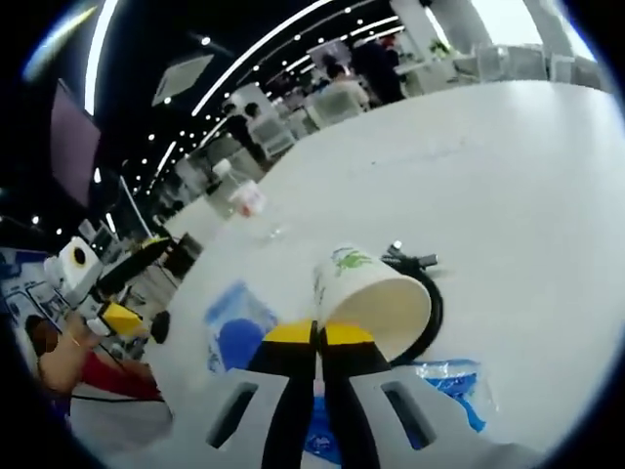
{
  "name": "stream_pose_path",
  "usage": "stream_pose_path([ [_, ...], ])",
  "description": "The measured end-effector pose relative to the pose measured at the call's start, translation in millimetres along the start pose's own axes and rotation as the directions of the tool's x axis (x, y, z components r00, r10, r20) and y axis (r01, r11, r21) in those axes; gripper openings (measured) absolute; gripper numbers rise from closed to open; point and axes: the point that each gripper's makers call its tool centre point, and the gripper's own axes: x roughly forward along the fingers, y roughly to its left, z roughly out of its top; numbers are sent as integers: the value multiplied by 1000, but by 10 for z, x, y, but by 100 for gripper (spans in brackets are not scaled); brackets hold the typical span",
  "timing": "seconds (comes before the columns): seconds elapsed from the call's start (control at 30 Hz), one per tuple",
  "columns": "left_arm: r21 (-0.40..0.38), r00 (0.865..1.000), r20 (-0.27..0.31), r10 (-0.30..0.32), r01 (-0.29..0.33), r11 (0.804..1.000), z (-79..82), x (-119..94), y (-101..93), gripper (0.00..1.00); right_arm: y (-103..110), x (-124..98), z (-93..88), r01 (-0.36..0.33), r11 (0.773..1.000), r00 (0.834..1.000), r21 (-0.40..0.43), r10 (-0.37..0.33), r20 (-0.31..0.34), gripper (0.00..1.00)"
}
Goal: Arrange the tabletop items into an orderly group along one side of the table until the central work area is clear of visible clutter.
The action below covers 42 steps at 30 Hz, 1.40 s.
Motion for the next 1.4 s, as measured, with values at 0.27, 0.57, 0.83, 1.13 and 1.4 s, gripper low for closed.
stream_pose_path([
  [0.27,84,997,-39,-62,65,994,-26,4,-198,89,415,-45,-85,-106,987,990,-117,94,-103,1],
  [0.57,158,992,-81,-100,112,981,-80,-10,-394,90,788,-144,-297,-219,945,951,-241,153,-267,1],
  [0.83,204,980,-128,-151,175,963,-179,-40,-605,88,983,-268,-381,-261,908,929,-328,143,-343,1],
  [1.13,254,959,-189,-211,256,933,-272,-60,-827,80,1191,-376,-497,-324,874,896,-361,161,-415,1],
  [1.4,328,934,-270,-235,319,889,-374,-93,-968,69,1320,-394,-663,-381,828,855,-412,146,-498,1],
])
